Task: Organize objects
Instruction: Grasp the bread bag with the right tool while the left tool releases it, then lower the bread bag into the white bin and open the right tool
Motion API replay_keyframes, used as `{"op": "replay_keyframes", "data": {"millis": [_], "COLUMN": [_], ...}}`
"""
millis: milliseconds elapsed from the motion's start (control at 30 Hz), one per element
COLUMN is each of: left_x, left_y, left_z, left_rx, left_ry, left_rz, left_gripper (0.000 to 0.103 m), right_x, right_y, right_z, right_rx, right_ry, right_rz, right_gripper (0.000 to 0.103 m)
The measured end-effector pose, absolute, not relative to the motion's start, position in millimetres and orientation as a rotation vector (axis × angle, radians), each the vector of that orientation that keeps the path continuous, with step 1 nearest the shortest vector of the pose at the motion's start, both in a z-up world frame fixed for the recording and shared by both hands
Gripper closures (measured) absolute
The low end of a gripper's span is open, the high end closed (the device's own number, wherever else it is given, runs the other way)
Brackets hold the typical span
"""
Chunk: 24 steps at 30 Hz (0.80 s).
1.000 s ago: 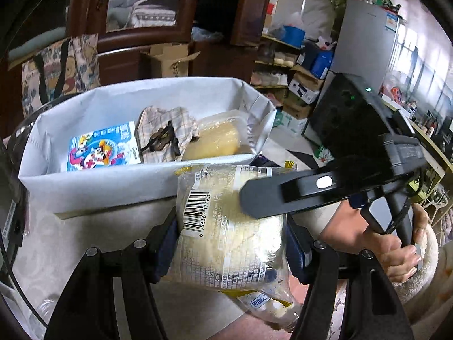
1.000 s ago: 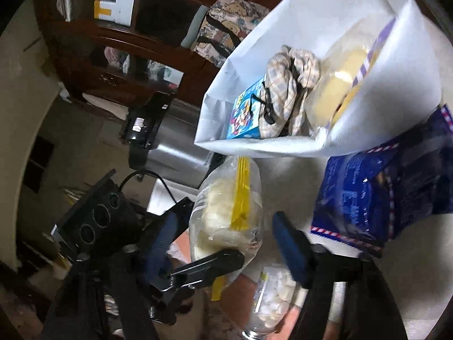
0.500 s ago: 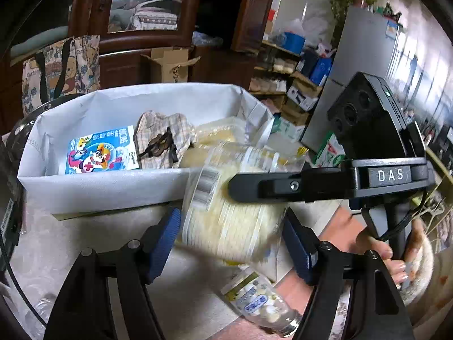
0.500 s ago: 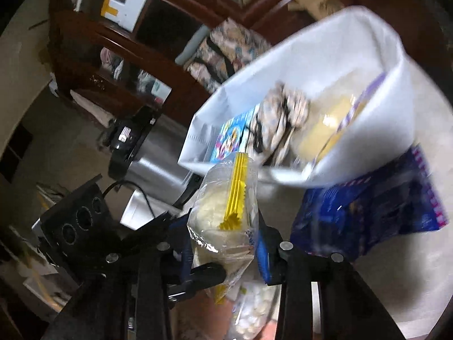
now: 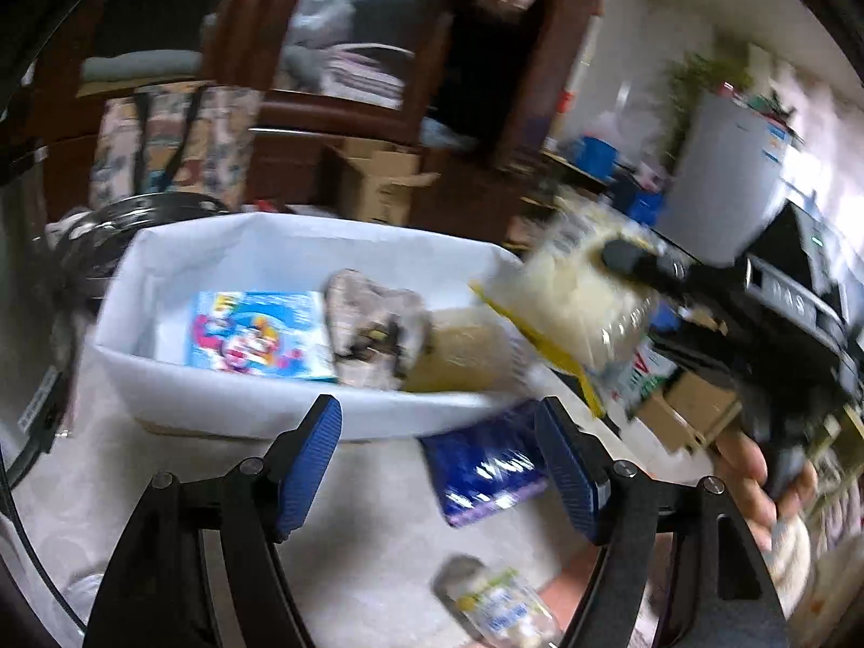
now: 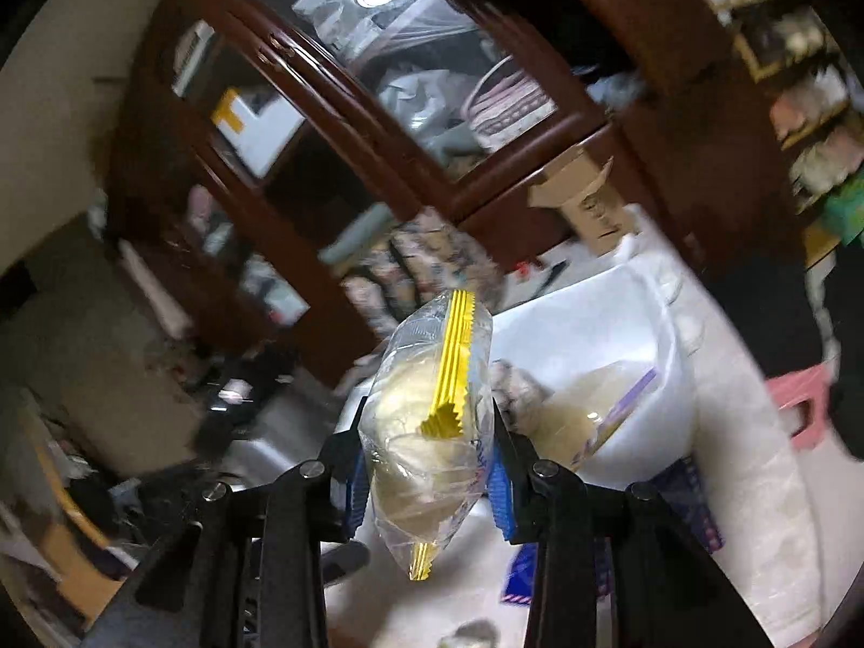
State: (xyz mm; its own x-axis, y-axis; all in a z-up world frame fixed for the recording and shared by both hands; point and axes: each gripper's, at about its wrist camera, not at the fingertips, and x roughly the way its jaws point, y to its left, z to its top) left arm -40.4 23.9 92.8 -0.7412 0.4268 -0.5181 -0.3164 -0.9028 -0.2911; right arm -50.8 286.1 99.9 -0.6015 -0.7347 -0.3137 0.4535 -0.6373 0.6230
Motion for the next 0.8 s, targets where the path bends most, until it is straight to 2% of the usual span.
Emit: {"op": "replay_keyframes", "data": {"millis": [167,367,667,800], "left_x": [-51.5,-56.3,-61.4,-62.2], "left_y": [17.5,34.6,35.9,35.8], "left_z": [92.2,96.1,93.0,91.8], "left_rx": [-0.836,-0.814,-0.806,-0.82], "left_ry": [-0.328,-0.216,-0.251,-0.262], "left_rz": [2.595,2.645,2.641,2.625], "left_gripper": [0.03,0.03,0.03,0.03], "right_x": [-57.6,-67.5,-85.4,-105.6], "right_y": [255.0,244.9,241.7,242.7], "right_z": [92.4,90.1,86.3,72.7], "right_rx": [0.819,0.825,0.822,0.901], "right_ry": [-0.559,-0.532,-0.496,-0.562], "right_rz": [-2.345,-2.407,-2.533,-2.48], "right_gripper": [0.068,0.068,0.068,0.068]}}
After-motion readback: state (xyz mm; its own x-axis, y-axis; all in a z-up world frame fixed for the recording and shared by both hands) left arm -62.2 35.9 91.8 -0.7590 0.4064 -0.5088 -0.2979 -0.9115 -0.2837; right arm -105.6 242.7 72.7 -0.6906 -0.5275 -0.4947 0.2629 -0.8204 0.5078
